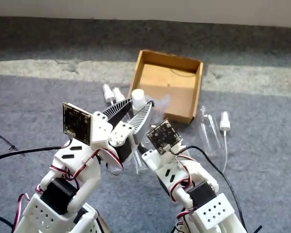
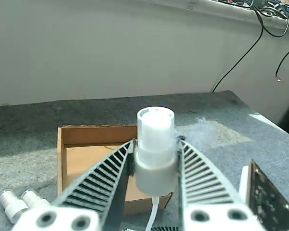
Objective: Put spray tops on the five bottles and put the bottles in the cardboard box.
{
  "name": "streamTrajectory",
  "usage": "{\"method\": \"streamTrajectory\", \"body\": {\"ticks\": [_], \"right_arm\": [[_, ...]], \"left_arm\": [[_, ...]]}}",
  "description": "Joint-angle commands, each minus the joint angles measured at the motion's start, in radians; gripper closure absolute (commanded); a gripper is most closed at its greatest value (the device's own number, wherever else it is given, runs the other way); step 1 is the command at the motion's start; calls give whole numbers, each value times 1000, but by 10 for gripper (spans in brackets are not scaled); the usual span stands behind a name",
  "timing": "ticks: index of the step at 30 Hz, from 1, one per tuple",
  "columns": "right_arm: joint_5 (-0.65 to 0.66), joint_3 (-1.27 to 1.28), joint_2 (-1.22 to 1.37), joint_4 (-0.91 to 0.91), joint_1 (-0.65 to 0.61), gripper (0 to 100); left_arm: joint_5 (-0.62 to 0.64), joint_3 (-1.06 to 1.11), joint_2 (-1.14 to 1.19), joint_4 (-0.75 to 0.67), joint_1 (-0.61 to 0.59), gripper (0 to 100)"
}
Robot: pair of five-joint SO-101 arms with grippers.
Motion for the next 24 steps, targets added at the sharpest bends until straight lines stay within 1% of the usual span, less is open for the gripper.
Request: {"method": "streamTrajectory", "body": {"ticks": [1, 7, 11, 15, 21, 24], "right_arm": [[-58, -15, -13, -56, 10, 995], [-54, -13, -13, -186, 10, 995], [-54, -15, -25, -193, 10, 995], [-54, -13, -163, -185, 10, 995], [-54, -10, -418, -30, 5, 995], [-58, -12, -432, 31, 5, 995]], "left_arm": [[-12, -7, 1, -25, 18, 993], [-11, -5, 1, -23, 15, 993], [-11, -4, 1, -21, 13, 993], [-12, -2, 1, -21, -16, 993], [-9, 13, 87, -28, -28, 992], [-9, -16, 162, -26, -10, 992]]}}
